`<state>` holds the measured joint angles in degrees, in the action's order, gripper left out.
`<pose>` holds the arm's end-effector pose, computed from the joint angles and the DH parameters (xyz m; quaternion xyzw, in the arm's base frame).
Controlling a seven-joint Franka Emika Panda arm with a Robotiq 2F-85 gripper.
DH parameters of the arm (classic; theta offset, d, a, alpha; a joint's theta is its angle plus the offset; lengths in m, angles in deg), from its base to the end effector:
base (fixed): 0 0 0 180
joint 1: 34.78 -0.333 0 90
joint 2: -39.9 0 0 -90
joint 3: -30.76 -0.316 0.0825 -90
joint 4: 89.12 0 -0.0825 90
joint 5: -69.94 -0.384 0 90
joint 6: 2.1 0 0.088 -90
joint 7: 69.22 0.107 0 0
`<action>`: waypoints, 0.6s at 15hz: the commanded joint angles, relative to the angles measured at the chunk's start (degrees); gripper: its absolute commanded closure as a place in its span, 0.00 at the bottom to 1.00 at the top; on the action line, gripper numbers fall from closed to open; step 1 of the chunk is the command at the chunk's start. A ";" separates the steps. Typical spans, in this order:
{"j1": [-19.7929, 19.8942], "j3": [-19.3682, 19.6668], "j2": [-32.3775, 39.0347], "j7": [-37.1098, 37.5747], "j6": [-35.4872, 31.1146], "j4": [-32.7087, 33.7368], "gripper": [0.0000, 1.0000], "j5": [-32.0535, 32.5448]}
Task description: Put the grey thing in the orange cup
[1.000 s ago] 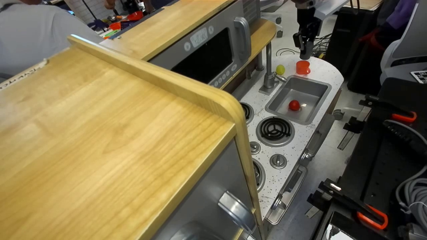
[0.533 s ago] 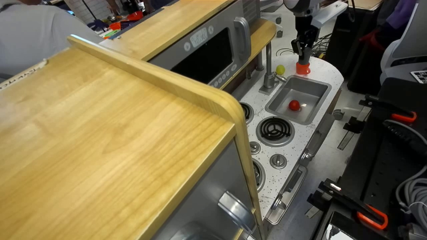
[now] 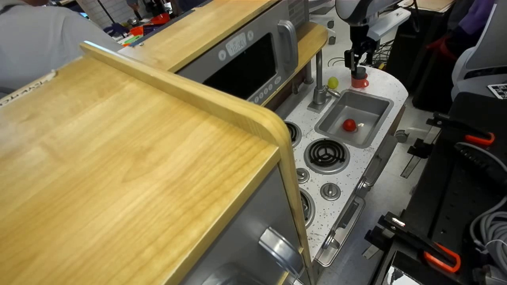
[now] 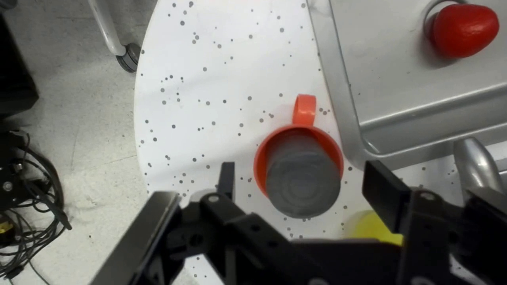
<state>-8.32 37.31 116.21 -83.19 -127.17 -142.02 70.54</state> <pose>0.6525 -0.3848 0.0387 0.9902 -0.1208 -0.0545 0.0430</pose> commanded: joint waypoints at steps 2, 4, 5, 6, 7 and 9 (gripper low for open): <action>0.11 -0.49 -1.69 -0.09 1.99 1.02 0.00 -0.49; 0.34 -0.46 -4.55 -0.89 1.41 -2.32 0.00 -0.38; 0.51 -0.29 -6.11 -1.30 1.46 -4.31 0.00 -0.21; 0.58 -0.02 -7.35 -1.27 1.01 -5.99 0.00 -0.06; 0.37 0.83 -9.00 -0.60 -0.52 -8.56 0.00 0.46; -0.09 1.86 -12.92 -0.30 -1.05 -13.86 0.00 0.91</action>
<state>-7.95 38.11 110.72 -83.32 -127.18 -145.76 70.64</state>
